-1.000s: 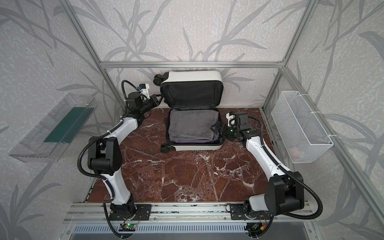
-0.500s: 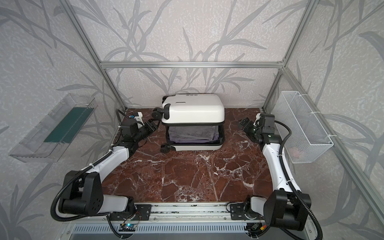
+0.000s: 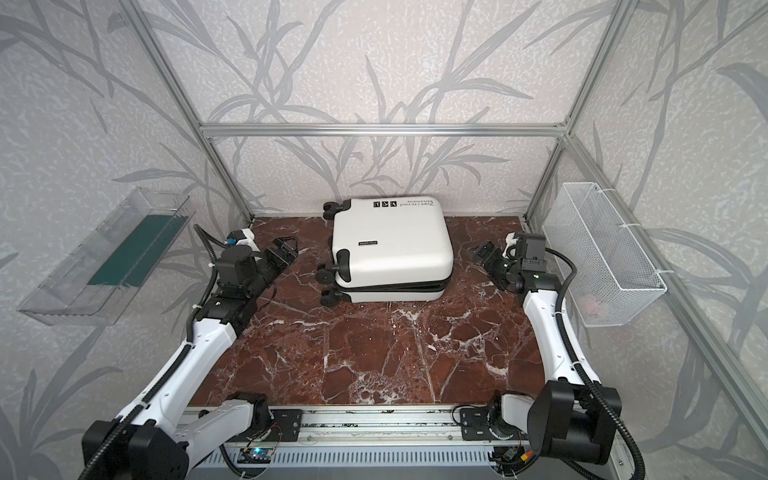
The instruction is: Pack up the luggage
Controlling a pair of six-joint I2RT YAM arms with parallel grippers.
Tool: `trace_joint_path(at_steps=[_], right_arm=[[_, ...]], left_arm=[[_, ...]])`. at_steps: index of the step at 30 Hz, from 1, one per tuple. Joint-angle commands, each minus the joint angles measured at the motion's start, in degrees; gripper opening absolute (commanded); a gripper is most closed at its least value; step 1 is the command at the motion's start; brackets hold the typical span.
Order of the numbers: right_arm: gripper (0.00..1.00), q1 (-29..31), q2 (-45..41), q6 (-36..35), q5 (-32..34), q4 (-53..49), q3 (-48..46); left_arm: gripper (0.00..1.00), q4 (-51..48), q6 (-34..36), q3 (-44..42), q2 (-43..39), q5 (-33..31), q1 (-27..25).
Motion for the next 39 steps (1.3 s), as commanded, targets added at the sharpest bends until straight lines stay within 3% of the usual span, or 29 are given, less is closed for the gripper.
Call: trace_joint_path(at_steps=[1,4,5,13,19,26,30,39], right_arm=[[0.96,0.0,-0.6,-1.7,-4.6,1.7,-1.1],[0.96,0.3,1.6,-3.0,-6.9,3.0,-0.3],[0.96,0.4,2.5,-3.2,-7.2,3.3,0.5],[0.96,3.6,14.3,-2.9,-9.6,6.1,8.2],[0.95,9.6,20.0,-0.5,-12.0,8.5,11.7],[0.93,17.7,12.8,0.3,-10.0,8.9,3.4],[0.93,17.7,7.4,0.3,-6.8,8.7,-2.1],[0.93,16.8,-0.5,-2.3,-3.5,2.5,-2.5]], left_arm=[[0.91,-2.0,3.8,5.5,6.4,8.3,0.0],[0.92,-4.6,6.0,10.8,12.5,13.4,0.1],[0.98,-5.8,6.9,12.5,13.9,13.8,0.1],[0.99,-12.4,13.3,22.7,22.3,14.3,0.2],[0.99,-14.3,14.7,26.6,25.6,14.8,0.3],[0.99,-16.4,16.1,30.5,28.7,15.2,0.7],[0.99,-17.4,16.6,31.8,30.4,16.1,0.7],[0.99,-21.4,18.9,32.1,31.4,15.6,0.7]])
